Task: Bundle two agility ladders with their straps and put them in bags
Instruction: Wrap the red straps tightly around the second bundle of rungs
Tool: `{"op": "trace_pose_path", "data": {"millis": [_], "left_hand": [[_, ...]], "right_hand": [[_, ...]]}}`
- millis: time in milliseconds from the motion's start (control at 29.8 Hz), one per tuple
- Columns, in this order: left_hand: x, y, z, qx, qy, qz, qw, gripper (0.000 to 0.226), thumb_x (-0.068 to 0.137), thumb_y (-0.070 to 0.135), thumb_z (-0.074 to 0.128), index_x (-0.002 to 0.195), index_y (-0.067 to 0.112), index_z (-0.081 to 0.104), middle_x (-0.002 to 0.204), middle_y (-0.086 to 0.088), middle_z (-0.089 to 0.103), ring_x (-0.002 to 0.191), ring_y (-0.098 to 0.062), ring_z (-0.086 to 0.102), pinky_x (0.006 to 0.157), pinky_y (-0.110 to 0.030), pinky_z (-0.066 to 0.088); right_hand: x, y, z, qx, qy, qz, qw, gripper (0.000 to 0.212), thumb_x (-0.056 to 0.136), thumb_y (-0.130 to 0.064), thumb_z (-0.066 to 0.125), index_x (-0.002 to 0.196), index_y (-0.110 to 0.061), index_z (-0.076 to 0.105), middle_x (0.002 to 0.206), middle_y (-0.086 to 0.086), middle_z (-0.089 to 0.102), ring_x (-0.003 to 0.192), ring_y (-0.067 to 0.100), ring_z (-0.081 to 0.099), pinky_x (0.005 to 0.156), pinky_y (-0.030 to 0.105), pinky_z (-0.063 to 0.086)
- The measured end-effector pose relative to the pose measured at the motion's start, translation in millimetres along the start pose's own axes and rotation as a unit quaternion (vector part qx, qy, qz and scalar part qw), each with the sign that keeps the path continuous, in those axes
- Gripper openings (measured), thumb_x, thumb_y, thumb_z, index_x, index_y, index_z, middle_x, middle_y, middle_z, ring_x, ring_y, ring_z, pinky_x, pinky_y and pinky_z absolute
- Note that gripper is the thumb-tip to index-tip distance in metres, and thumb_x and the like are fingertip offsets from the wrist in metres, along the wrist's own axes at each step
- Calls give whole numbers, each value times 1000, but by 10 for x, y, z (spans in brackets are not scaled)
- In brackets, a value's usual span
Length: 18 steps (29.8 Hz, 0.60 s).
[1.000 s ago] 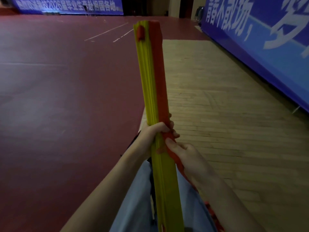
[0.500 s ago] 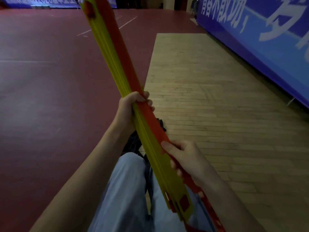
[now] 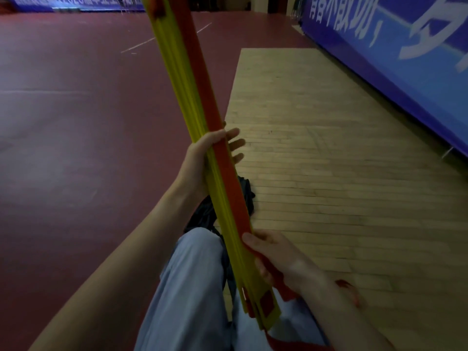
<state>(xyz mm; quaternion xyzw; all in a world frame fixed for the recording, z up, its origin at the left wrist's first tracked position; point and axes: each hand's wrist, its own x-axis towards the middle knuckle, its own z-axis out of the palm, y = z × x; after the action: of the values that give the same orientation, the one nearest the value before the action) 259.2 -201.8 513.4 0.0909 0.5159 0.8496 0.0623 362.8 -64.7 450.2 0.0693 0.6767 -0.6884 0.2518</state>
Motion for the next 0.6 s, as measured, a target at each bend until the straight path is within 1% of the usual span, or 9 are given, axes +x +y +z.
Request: {"op": "trace_pose_path", "data": {"millis": [67,101,168,269,336,437,470,538,605], "left_hand": [[-117,-213,-4,-2,-23,-25,999,34,75,20,61,108,15,55,94,1,72,90,-17,69,72,-31,57],[-231,-385,-14,10,-21,-51,998,39,70,19,66,108,15,56,94,-1,72,90,-18,69,74,-32,58],[-487,-700,-15,49,7,-99,994,32,71,10,73,100,14,60,86,-5,67,80,-19,69,69,-32,58],[-552,-839,-1,125,47,-76,988,19,77,-2,67,87,13,62,73,-4,62,69,-17,63,61,-28,53],[-473,-729,11,136,60,-65,987,17,76,-5,64,83,11,61,66,0,62,62,-14,63,58,-27,53],[-336,-583,-27,128,94,-88,983,13,75,-5,63,82,6,58,64,-7,58,56,-21,60,54,-32,53],[-297,-529,-43,132,107,-93,981,13,73,-2,65,78,6,57,64,-10,57,53,-22,58,52,-31,51],[-205,-435,-57,132,124,-88,980,11,73,0,64,73,6,55,57,-8,57,47,-20,55,48,-28,48],[-132,-367,-58,117,130,-73,982,12,79,-1,59,73,8,53,48,-2,56,44,-17,54,47,-27,48]], "right_hand": [[38,52,20,25,32,-8,999,19,89,-28,56,101,-14,59,39,-6,52,33,3,47,35,15,36],[55,56,17,33,45,-18,998,24,86,-29,58,103,-12,59,39,-7,53,34,4,48,35,16,37],[85,34,-14,35,54,-44,997,28,83,-34,59,97,-10,62,40,-5,49,34,8,44,36,19,35],[81,-30,-49,38,37,-55,997,21,89,-28,55,93,-9,61,41,-1,50,34,9,45,36,19,37],[43,-62,-30,59,18,-61,996,18,91,-25,54,100,-11,59,47,2,57,37,11,49,38,20,41],[-51,-4,-26,59,48,-77,994,26,91,-22,54,116,-13,50,55,7,63,42,16,56,41,24,47],[-89,45,-38,47,65,-81,993,22,91,-20,54,112,-11,52,53,6,62,41,16,56,41,25,47],[-158,152,-84,37,78,-68,994,14,91,-17,54,92,-5,59,48,3,58,37,13,52,39,23,44],[-198,223,-90,32,83,-52,995,18,91,-19,54,79,-6,59,45,1,54,35,11,48,37,21,40]]}}
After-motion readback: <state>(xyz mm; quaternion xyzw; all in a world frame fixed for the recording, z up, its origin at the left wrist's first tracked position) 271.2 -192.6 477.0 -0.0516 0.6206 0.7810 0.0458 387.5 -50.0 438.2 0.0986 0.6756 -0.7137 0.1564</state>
